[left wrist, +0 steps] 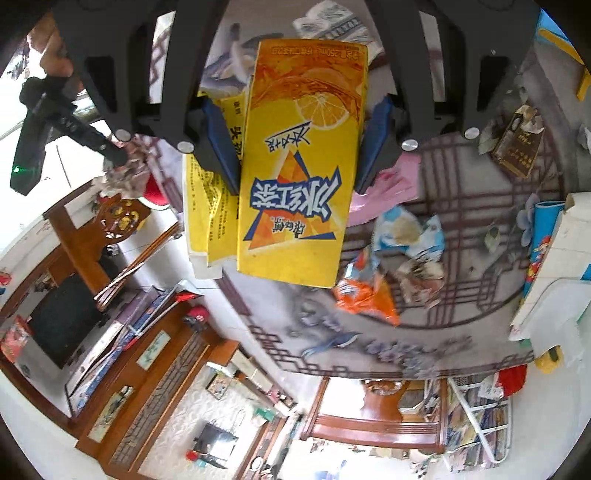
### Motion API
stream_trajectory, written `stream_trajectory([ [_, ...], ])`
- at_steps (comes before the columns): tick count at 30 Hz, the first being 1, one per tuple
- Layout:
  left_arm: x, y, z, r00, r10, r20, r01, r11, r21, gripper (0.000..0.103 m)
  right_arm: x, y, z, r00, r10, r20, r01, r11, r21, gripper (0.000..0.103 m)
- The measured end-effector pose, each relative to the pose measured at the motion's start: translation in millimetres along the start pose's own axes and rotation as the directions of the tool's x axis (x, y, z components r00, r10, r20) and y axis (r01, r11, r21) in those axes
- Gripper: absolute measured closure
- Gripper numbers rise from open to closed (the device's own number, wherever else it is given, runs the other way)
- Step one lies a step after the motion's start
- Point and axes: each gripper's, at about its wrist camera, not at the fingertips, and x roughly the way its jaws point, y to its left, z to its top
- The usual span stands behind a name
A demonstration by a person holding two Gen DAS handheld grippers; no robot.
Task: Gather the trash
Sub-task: 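Lift the carton and paper bundle and carry both toward the red bin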
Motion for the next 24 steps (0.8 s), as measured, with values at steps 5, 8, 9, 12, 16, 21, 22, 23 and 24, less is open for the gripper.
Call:
stream_trajectory([
  [5, 5.9, -21.6, 1.3, 1.0, 0.009, 0.006, -0.009, 0.999, 0.053, 0.044, -4.0, -7.7, -1.6, 1.0, -0.013, -0.002, 0.013, 1.0, 0.001, 0.057],
  [8, 14.9, -19.6, -1.9, 0.999, 0.044, -0.013, -0.043, 0.997, 0.063, 0.043, -5.7, -13.8, -4.2, 1.0, -0.018, -0.009, 0.018, 1.0, 0.008, 0.057],
  [9, 20.0, -15.5, -3.6, 0.998, 0.052, -0.026, -0.05, 0.997, 0.055, 0.043, -6.1, -15.6, -4.8, 1.0, -0.019, -0.012, 0.019, 1.0, 0.011, 0.057],
  [12, 44.7, -2.8, -9.5, 0.993, 0.084, -0.078, -0.081, 0.996, 0.035, 0.044, -5.3, -21.2, -6.9, 0.999, -0.024, -0.023, 0.024, 0.999, 0.021, 0.057],
  [16, 67.1, 4.2, -13.5, 0.986, 0.115, -0.119, -0.113, 0.993, 0.024, 0.042, -5.1, -22.3, -9.6, 0.999, -0.025, -0.031, 0.025, 0.999, 0.022, 0.057],
  [21, 75.6, 10.4, -16.4, 0.981, 0.131, -0.145, -0.129, 0.991, 0.023, 0.041, -6.8, -23.6, -14.7, 0.999, -0.022, -0.039, 0.023, 0.999, 0.024, 0.056],
  [22, 76.8, 10.6, -17.8, 0.98, 0.136, -0.148, -0.133, 0.991, 0.028, 0.042, -7.0, -24.4, -15.1, 0.999, -0.023, -0.039, 0.024, 0.999, 0.027, 0.056],
  [23, 79.7, 11.7, -19.9, 0.976, 0.146, -0.16, -0.142, 0.989, 0.036, 0.042, -7.4, -25.8, -15.7, 0.999, -0.024, -0.039, 0.026, 0.999, 0.032, 0.056],
  [24, 82.6, 11.7, -21.0, 0.974, 0.149, -0.169, -0.144, 0.989, 0.04, 0.043, -7.6, -26.8, -16.0, 0.999, -0.025, -0.039, 0.026, 0.999, 0.036, 0.056],
])
